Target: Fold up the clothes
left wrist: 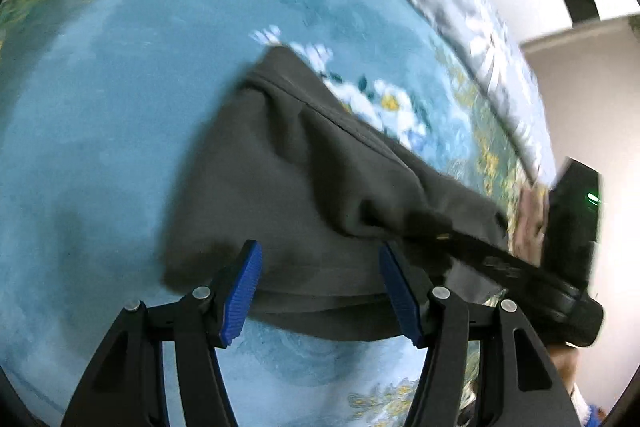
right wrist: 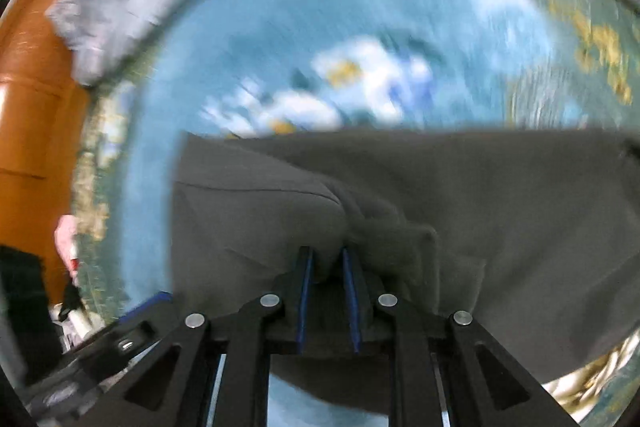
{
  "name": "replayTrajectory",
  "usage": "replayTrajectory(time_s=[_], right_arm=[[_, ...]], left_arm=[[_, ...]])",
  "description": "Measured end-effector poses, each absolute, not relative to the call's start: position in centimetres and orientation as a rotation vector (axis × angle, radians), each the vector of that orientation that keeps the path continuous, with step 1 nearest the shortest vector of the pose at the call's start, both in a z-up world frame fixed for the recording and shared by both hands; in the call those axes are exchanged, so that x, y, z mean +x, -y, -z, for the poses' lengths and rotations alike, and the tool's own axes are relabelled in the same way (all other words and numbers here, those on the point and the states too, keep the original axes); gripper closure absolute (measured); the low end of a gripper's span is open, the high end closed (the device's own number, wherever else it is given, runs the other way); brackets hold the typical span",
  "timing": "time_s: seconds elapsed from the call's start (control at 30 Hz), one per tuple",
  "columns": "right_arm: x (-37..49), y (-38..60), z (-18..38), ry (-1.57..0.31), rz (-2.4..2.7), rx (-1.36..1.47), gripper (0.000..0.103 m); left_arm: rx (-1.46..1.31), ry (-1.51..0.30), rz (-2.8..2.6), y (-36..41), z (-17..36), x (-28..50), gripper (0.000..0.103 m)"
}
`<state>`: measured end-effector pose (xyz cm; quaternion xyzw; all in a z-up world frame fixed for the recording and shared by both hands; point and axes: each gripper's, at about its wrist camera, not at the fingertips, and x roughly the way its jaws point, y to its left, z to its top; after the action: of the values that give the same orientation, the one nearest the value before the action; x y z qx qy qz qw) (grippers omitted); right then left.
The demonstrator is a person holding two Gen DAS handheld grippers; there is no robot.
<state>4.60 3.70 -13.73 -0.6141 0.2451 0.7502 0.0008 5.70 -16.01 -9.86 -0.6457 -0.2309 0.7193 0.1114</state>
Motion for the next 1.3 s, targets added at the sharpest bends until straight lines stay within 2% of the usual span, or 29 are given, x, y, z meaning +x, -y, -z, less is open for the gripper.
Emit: replayTrajectory(time_s=[0.13,0.2,0.33,0.43,0.5,0.53,0.73,0.9,1.13,1.17,1.2,1.3], right_arm=[[4.6,-4.9,17.3,-0.903,-2.248,-1.946,0.086],[5.2,-5.7,16.7,-1.021,-2.237,-1.930,0.086],[10.0,-10.3,12.9,-1.119,-2.306,-1.720,0.085],[13.3,-13.7,12.7,-1.239,-2.266,-1.587,0.070],[15.3,-15.9,13.4,-1.331,-2.207,-1.507,0.045],[16.3,-17.0,13.8,-1.375,-2.176,-1.466,0.042],[22.4,-23.6,16.0,-1.612,-1.977,-1.219,0.039],[26.4,-28.2,18.2,-1.763,-1.805,-1.045,0.038],[25.5,-28.1,19.4,-1.814,-1.784,-1.003,0.037],[25.7,-28.3,19.2,-1.819,-1.782,-0.993,0.040],[25.8,-28.5,19.1,-1.824,-1.781,-0.983,0.052],[25.6,-28.6,17.7,-1.809,-1.769,-0.956,0.058]], left_arm=[[-2.014,0.611,-2.083,15.0,12.4,5.0,0.041],[-2.036,0.581,-2.091,14.9,12.5,5.3,0.041],[-2.047,0.469,-2.123,13.2,10.8,5.2,0.042],[-1.980,0.387,-2.169,11.3,8.4,5.0,0.042],[-1.933,0.332,-2.171,9.2,7.5,4.5,0.041],[-1.926,0.315,-2.162,8.3,7.5,4.3,0.041],[-1.962,0.226,-2.083,1.8,10.0,2.9,0.041],[-2.051,0.110,-2.057,-0.3,12.4,2.9,0.040],[-2.066,0.060,-2.038,-0.1,9.1,3.0,0.041],[-2.059,0.057,-2.038,0.1,8.5,3.2,0.041],[-2.056,0.061,-2.037,0.4,8.0,3.5,0.041],[-2.048,0.075,-2.038,1.5,6.5,4.3,0.041]])
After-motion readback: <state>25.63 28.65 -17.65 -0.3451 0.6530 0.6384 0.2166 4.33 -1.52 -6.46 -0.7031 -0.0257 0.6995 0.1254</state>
